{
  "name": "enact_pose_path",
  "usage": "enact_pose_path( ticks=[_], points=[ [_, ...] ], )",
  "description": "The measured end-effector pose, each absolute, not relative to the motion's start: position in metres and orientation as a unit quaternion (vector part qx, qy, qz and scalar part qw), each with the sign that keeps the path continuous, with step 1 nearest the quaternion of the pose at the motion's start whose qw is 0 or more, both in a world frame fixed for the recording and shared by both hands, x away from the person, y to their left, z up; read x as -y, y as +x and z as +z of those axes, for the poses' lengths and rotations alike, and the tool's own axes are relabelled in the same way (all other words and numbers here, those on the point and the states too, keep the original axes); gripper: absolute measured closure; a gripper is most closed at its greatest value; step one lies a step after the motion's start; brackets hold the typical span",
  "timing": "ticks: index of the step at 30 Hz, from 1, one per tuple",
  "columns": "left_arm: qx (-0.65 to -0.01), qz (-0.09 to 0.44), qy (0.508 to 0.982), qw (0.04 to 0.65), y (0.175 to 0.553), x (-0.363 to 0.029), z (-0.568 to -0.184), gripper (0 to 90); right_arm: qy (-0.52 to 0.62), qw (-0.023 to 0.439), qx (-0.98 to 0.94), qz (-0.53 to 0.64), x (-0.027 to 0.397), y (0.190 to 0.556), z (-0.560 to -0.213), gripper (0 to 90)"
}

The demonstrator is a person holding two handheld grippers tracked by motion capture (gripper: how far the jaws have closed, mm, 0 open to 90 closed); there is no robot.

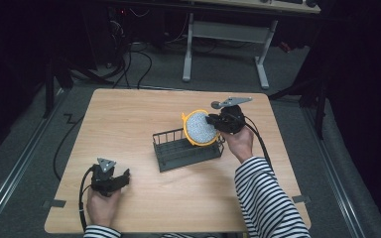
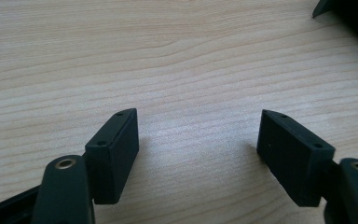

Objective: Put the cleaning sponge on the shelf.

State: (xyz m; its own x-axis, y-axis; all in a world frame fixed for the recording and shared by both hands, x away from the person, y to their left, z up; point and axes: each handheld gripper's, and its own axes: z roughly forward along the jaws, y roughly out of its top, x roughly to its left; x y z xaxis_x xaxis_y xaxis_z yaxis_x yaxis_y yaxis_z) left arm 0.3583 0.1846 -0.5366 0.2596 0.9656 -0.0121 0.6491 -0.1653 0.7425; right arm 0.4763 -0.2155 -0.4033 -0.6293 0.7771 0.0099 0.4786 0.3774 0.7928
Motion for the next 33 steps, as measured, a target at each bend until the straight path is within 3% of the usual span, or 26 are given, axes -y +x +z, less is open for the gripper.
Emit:
enact_pose_path(
  ticks=[11, 31, 33],
  points=[
    [-0.558, 0.243, 0.723, 0.326, 0.358, -0.184, -0.537, 30.0, 0.385, 0.193, -0.812, 0.394, 0.216, 0.48, -0.409, 78.4],
    [-0.556, 0.242, 0.725, 0.327, 0.359, -0.184, -0.537, 30.1, 0.383, 0.158, -0.829, 0.377, 0.228, 0.472, -0.43, 78.0],
    [-0.555, 0.242, 0.726, 0.327, 0.359, -0.184, -0.537, 30.1, 0.389, 0.153, -0.825, 0.38, 0.231, 0.47, -0.431, 74.3]
  ],
)
